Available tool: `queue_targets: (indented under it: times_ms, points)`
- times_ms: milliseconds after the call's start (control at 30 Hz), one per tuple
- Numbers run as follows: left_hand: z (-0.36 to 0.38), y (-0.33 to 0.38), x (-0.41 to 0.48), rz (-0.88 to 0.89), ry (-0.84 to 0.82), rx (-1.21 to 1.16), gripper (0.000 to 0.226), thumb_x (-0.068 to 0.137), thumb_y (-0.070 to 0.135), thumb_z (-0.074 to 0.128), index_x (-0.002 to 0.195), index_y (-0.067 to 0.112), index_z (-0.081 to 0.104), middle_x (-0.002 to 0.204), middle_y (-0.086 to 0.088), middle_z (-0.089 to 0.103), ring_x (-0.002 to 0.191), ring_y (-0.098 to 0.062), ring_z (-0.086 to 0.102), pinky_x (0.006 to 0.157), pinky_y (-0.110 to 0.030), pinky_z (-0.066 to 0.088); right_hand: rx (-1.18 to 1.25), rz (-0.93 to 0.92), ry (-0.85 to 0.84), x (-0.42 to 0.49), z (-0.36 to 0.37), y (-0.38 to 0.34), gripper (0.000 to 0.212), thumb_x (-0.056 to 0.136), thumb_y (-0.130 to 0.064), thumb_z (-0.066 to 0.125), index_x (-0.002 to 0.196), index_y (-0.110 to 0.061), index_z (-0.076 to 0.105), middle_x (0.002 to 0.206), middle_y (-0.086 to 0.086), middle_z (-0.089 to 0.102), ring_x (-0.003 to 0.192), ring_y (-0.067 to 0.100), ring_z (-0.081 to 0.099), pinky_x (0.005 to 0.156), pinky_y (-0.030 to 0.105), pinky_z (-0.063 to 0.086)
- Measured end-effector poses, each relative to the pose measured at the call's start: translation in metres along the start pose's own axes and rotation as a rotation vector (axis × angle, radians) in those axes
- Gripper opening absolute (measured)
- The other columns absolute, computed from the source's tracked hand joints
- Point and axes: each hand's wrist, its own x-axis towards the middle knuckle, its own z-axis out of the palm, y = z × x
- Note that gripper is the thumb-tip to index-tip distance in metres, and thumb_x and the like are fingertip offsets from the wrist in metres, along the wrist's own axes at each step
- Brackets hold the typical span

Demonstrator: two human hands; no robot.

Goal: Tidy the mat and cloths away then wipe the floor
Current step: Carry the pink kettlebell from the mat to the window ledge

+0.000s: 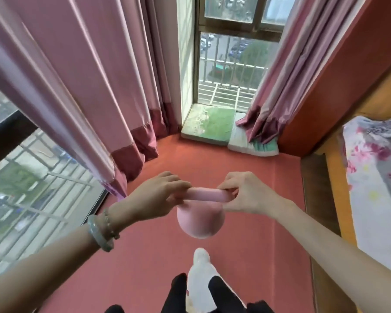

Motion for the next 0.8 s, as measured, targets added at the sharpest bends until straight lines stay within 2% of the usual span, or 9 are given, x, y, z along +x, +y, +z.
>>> queue_targets:
  times_ms: [167, 300, 433, 533, 600, 700, 800]
  points:
    - [-0.007, -0.077, 0.081, 0.0, -0.042, 0.015, 0.034, 0.082, 0.028, 0.063, 0.115, 0.021, 0.063, 0.094, 0.002, 0.065, 0.082, -0.024, 0.063, 0.067, -0.038, 0.053, -0.021, 0.0, -0.006, 0.098, -0.029, 0.043, 0.036, 0.061, -0.041, 0.082, 0.088, -0.019, 0.076, 0.079, -0.007, 0.059, 0.071, 0.011, 0.056, 0.068, 0.032, 0.049]
    - [-0.017, -0.134, 0.156, -0.029, -0.084, 0.004, 0.036, 0.085, 0.027, 0.066, 0.12, 0.021, 0.062, 0.102, 0.003, 0.065, 0.086, -0.022, 0.062, 0.07, -0.035, 0.051, -0.058, -0.027, -0.026, 0.18, -0.062, 0.082, 0.035, 0.062, -0.044, 0.077, 0.08, -0.014, 0.074, 0.075, -0.003, 0.058, 0.067, 0.012, 0.053, 0.065, 0.032, 0.047]
    - [-0.03, -0.187, 0.227, -0.021, -0.099, -0.009, 0.036, 0.085, 0.029, 0.066, 0.12, 0.024, 0.061, 0.099, 0.005, 0.064, 0.083, -0.021, 0.062, 0.068, -0.038, 0.052, -0.082, -0.038, -0.009, 0.255, -0.101, 0.114, 0.017, 0.063, -0.033, 0.078, 0.068, -0.02, 0.068, 0.067, -0.003, 0.053, 0.06, 0.015, 0.048, 0.06, 0.037, 0.046]
    - [-0.04, -0.225, 0.277, -0.024, -0.09, 0.021, 0.036, 0.083, 0.032, 0.063, 0.118, 0.023, 0.061, 0.095, 0.005, 0.064, 0.078, -0.022, 0.062, 0.062, -0.035, 0.052, -0.069, -0.008, -0.005, 0.307, -0.131, 0.132, 0.019, 0.063, -0.029, 0.078, 0.079, -0.02, 0.074, 0.073, -0.002, 0.057, 0.067, 0.015, 0.054, 0.064, 0.036, 0.048]
    - [-0.048, -0.25, 0.31, 0.01, -0.066, 0.054, 0.035, 0.079, 0.028, 0.068, 0.114, 0.022, 0.063, 0.091, 0.004, 0.065, 0.074, -0.023, 0.063, 0.057, -0.031, 0.049, -0.061, 0.005, -0.008, 0.343, -0.15, 0.145, 0.021, 0.064, -0.027, 0.079, 0.083, -0.02, 0.075, 0.073, -0.007, 0.056, 0.068, 0.013, 0.055, 0.064, 0.033, 0.048]
    - [-0.057, -0.291, 0.361, 0.025, -0.062, 0.047, 0.035, 0.076, 0.025, 0.069, 0.11, 0.021, 0.065, 0.092, 0.003, 0.066, 0.074, -0.024, 0.065, 0.059, -0.031, 0.049, -0.06, 0.015, 0.001, 0.396, -0.17, 0.167, 0.017, 0.065, -0.028, 0.079, 0.079, -0.019, 0.074, 0.068, -0.011, 0.05, 0.063, 0.011, 0.051, 0.062, 0.03, 0.044]
    - [-0.063, -0.334, 0.411, 0.065, -0.08, 0.023, 0.036, 0.076, 0.027, 0.064, 0.112, 0.025, 0.063, 0.093, 0.003, 0.067, 0.077, -0.024, 0.065, 0.061, -0.032, 0.051, -0.066, 0.049, 0.021, 0.448, -0.185, 0.19, 0.018, 0.065, -0.028, 0.077, 0.078, -0.016, 0.074, 0.072, -0.005, 0.054, 0.065, 0.015, 0.055, 0.065, 0.034, 0.046]
